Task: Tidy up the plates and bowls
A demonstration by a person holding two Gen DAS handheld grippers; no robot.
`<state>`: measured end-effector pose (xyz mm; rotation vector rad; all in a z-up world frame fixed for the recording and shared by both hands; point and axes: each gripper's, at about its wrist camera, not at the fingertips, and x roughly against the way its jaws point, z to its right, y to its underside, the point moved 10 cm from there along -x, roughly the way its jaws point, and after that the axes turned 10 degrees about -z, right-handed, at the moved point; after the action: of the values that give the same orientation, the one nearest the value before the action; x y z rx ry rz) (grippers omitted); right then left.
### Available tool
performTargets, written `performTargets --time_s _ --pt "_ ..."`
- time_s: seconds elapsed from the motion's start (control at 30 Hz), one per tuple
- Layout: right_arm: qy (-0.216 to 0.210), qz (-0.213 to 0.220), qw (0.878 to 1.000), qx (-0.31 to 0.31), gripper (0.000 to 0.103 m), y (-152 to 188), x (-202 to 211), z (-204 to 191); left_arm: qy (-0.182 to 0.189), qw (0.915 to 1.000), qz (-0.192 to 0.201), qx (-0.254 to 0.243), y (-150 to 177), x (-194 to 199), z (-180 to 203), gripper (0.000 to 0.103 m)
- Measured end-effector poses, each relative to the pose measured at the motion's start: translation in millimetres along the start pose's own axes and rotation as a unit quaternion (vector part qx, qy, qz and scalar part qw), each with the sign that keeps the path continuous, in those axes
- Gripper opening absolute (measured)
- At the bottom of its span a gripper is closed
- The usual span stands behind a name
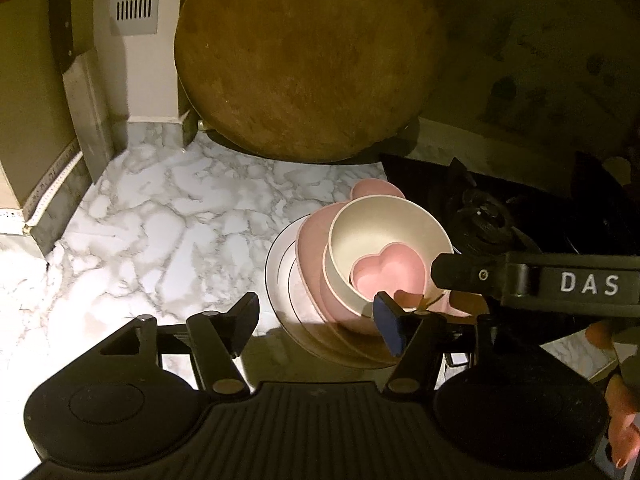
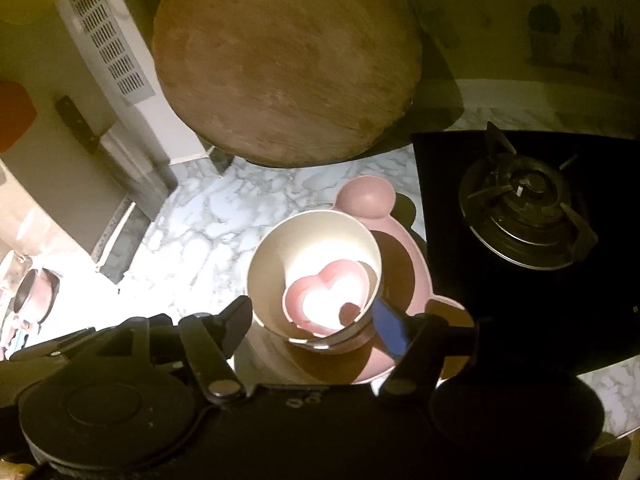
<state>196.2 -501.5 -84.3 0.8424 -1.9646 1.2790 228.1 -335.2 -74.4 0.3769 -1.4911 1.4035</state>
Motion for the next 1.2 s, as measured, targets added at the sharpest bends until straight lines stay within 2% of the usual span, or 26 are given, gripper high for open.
performTargets --time_s 0.07,0.17,0.37,0.4,0.47,0.67,0.97,1.2 --pt "-0.004 0.01 1.0 0.006 0.076 3.1 5.2 -2.3 -0.001 1.0 0.007 -0.003 3.1 5.7 -1.1 0.063" --pt "-0.009 0.027 0.999 0.019 0.08 7.2 14.1 -5.8 0.0 0.9998 0.021 -0.005 8.2 15.5 -3.1 0.073" --pt "-0.014 0.067 0.997 0.046 0.083 16.2 32.4 -12.9 0.003 0.9983 0.055 -0.017 15.8 35.1 -2.9 0.08" --pt "-0.015 0.075 0.996 0.052 0.084 17.8 35.5 -14.7 0.004 0.9979 0.061 -0.02 16.9 38.1 -2.7 0.08" --pt "-0.019 0.096 0.993 0.063 0.095 20.1 42.6 -18.2 0.001 0.997 0.073 -0.023 19.7 43.9 -2.7 0.081" --pt "-0.021 0.141 0.986 0.082 0.101 26.5 60.0 -23.2 0.001 0.9945 0.099 -0.033 26.6 57.8 -0.4 0.101" --pt "-0.021 0.181 0.978 0.098 0.103 38.4 72.1 -27.8 -0.01 0.9935 0.112 -0.014 38.0 65.9 -11.1 0.101" --pt "-0.014 0.184 0.978 0.099 0.103 47.1 70.2 -24.7 -0.01 0.9938 0.111 0.001 49.9 71.4 -17.6 0.101"
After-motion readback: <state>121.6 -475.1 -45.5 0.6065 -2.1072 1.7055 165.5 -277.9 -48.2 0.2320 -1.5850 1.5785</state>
